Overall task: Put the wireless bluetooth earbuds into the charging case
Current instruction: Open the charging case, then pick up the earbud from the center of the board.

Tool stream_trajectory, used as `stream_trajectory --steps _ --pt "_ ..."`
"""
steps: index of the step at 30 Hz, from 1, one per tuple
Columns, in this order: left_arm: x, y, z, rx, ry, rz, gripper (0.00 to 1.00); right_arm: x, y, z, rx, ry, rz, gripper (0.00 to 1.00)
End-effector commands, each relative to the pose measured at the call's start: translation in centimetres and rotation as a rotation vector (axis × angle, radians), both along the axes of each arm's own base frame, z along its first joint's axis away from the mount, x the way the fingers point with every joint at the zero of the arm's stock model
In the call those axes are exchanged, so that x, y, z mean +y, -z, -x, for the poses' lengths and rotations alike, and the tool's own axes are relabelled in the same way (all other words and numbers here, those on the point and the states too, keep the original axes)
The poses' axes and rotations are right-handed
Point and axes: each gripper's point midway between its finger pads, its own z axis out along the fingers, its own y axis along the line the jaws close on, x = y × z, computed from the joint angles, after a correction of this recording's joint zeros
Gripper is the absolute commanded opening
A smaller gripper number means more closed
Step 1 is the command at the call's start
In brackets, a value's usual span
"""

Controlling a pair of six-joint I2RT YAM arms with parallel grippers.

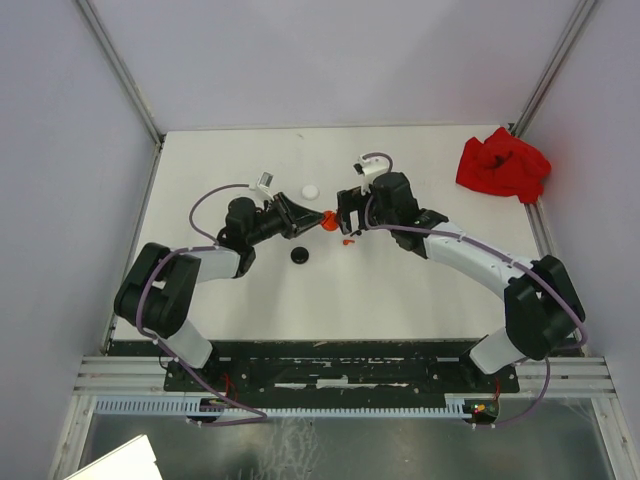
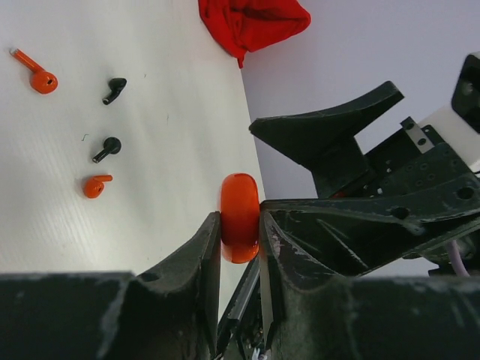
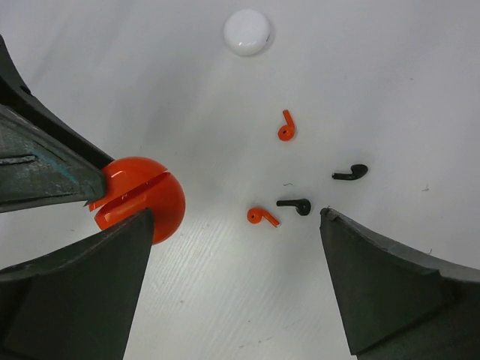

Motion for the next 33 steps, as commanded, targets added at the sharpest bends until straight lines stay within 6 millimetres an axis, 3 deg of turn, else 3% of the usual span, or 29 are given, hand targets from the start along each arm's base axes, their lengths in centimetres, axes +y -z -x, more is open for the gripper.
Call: stream_trajectory --steps 1,7,17,22,26,33 --pt "-0.7 -2.6 -0.9 -0.063 0.000 0.062 0.03 1.2 0.4 -0.7 0.004 -0.013 -0.029 1.00" --pt "-0.8 -2.8 -1.2 -0.060 -0.002 0.079 0.03 1.7 1.8 -0.8 0.038 -0.021 -0.030 0.99" --pt "-1.0 -2.6 -1.3 -0.032 0.009 0.134 0.03 1.3 1.5 -1.7 0.009 0.011 -0.008 1.00" --pt "2.0 -2.7 -3.4 0.009 -0.119 0.192 0.03 -1.0 1.4 -2.1 -0.006 0.096 0.074 1.00" --pt "5.2 -3.0 -4.7 0.037 -0.232 0.255 0.03 -2.2 2.9 -2.6 0.057 0.128 0.202 0.98" --pt "7.0 -4.0 -4.9 0.024 -0.278 0.302 0.03 -1.8 5.4 -2.5 0.155 0.079 0.299 0.76"
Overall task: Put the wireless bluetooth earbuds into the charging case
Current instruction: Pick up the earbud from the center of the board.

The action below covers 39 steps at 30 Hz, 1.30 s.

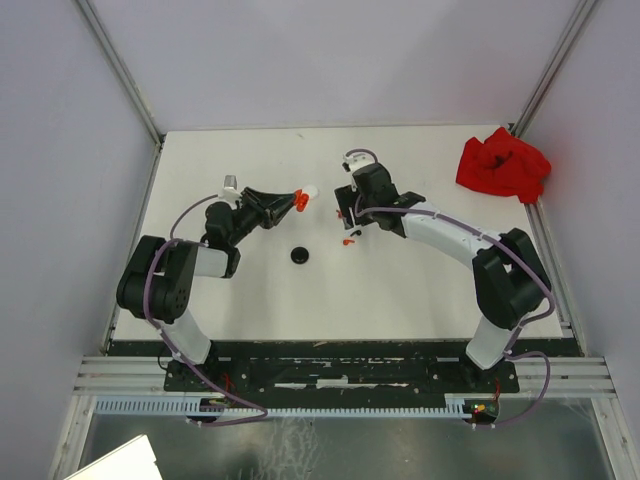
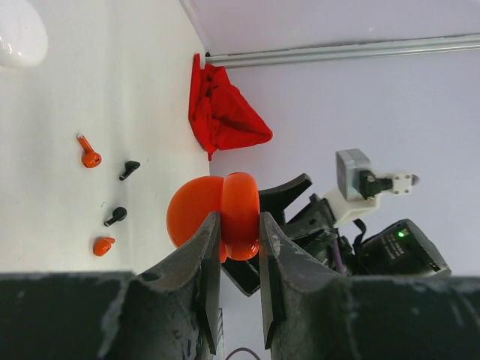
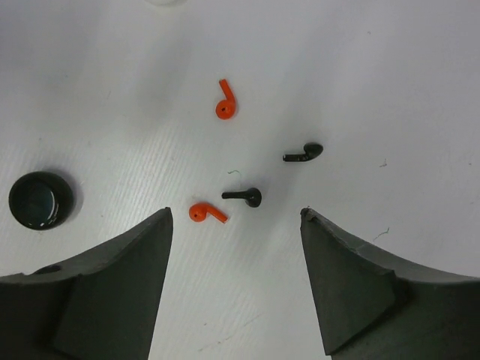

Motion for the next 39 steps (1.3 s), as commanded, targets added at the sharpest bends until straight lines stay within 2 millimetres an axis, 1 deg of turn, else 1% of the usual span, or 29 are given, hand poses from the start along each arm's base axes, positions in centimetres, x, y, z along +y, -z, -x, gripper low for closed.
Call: stream_trajectory --steps 1,3,5,8,13,15,19,27,30,36,39 --pt "0.4 -3.3 0.3 -0.091 -0.012 0.076 0.03 -0.5 0.8 0.6 0.052 -0.034 0.078 0.73" --pt "0.4 -3.0 0.7 -0.090 -0.005 0.071 0.03 -0.2 1.3 1.0 0.078 -0.086 0.094 0.70" --pt "0.5 -2.7 1.1 -0.088 -0.002 0.069 0.03 0.1 1.9 1.7 0.108 -0.159 0.116 0.69" --pt "0.6 -2.6 1.5 -0.097 0.004 0.079 0.03 0.5 2.6 2.2 0.132 -0.237 0.150 0.65" --pt "1.1 -2.7 1.6 -0.105 0.008 0.109 0.03 1.1 3.5 2.5 0.155 -0.332 0.185 0.59" --pt "1.2 -2.8 1.7 -0.108 0.007 0.115 0.03 1.7 3.9 2.6 0.167 -0.381 0.189 0.56" --pt "1.6 -2.7 1.7 -0.110 0.004 0.128 0.03 2.5 4.7 2.3 0.172 -0.450 0.200 0.55" --pt "3.2 -2.6 1.8 -0.106 -0.028 0.148 0.03 3.2 5.5 1.7 0.191 -0.534 0.243 0.54" --pt "4.2 -2.3 1.8 -0.092 -0.060 0.152 0.03 3.2 6.0 1.6 0.209 -0.546 0.259 0.54" --pt "6.3 -1.8 1.9 -0.073 -0.123 0.168 0.03 3.1 6.8 1.9 0.245 -0.574 0.286 0.52" --pt "6.9 -1.8 1.9 -0.073 -0.134 0.174 0.03 3.0 7.2 2.0 0.260 -0.587 0.300 0.52"
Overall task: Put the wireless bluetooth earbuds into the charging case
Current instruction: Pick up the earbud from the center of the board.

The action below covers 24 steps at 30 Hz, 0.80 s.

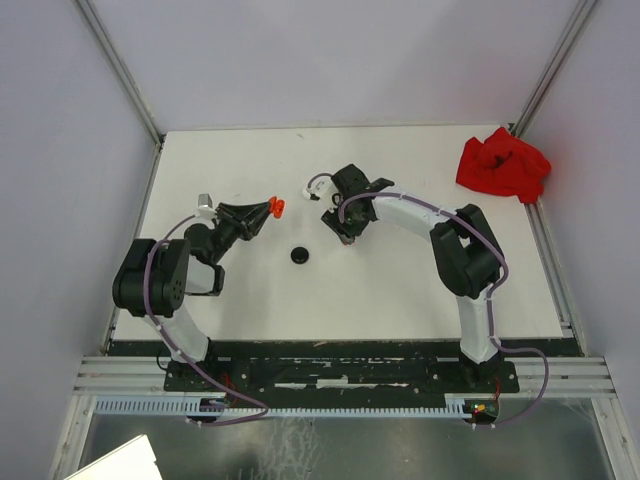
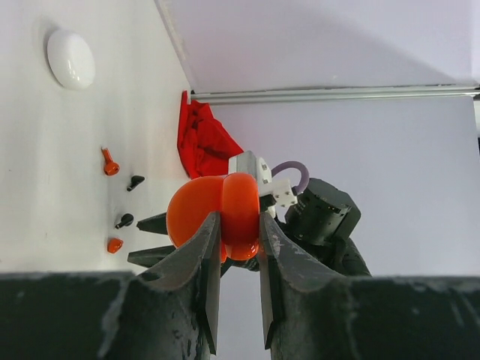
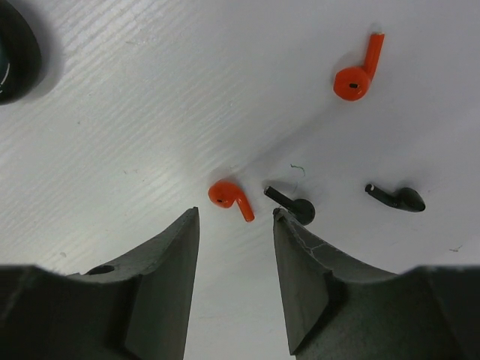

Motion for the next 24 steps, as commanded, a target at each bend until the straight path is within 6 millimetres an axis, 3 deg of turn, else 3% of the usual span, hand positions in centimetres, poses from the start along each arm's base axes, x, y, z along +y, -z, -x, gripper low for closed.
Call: stream_trajectory --steps 1,24 --pt "0.9 -2.6 0.4 -0.071 -0.010 0.060 0.03 0.7 -0.7 -0.1 -0.001 -0.050 0.003 0.52" --pt "2.5 -2.2 0.5 -0.063 -0.033 0.073 0.03 1.4 1.4 0.0 0.026 -0.088 0.059 0.50"
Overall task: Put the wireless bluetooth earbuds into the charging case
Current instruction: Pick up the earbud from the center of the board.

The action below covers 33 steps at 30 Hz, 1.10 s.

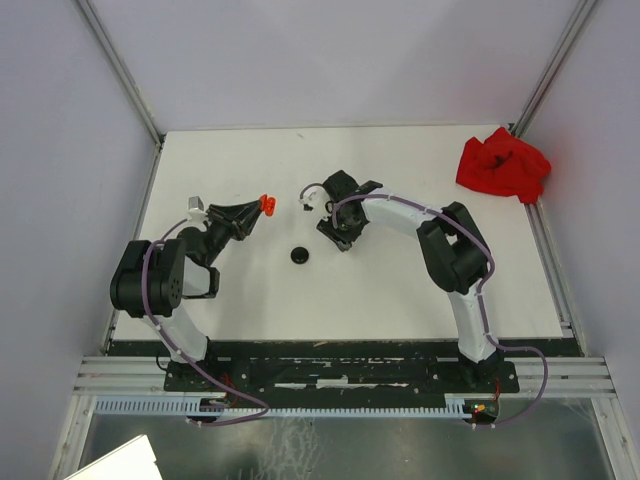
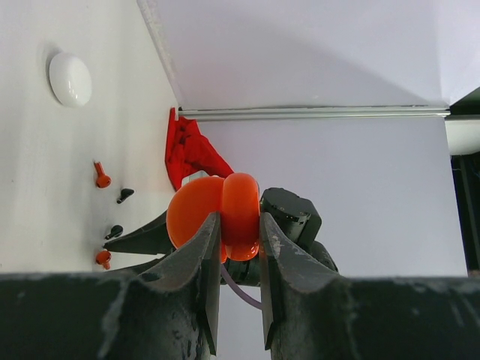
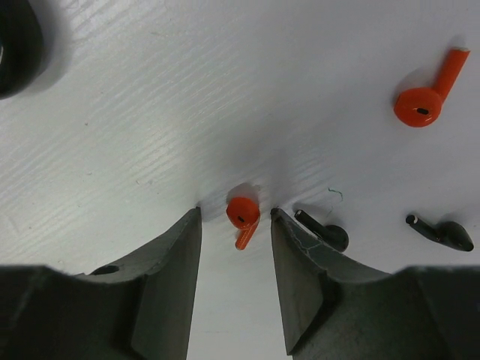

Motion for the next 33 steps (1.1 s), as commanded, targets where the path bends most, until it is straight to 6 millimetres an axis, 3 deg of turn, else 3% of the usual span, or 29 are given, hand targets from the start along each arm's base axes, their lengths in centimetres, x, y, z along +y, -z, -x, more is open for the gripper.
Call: stream_trajectory --steps 1,20,30,33 --pt "0.1 -1.6 0.5 -0.063 0.012 0.022 0.03 0.8 -1.0 -1.2 -0.040 -0.015 -0.010 0.49" --pt "0.3 -1.5 0.5 -0.066 0.013 0.032 0.03 0.9 -0.2 -1.4 -0.028 -0.007 0.001 0.41" --pt "0.4 -1.7 0.6 -0.070 0.010 0.032 0.03 0.8 -0.3 -1.6 -0.023 0.005 0.013 0.27" --pt "0.4 -1.6 0.6 -0.067 0.010 0.030 0.03 1.0 -1.1 -1.8 -0.035 0.013 0.002 0.18"
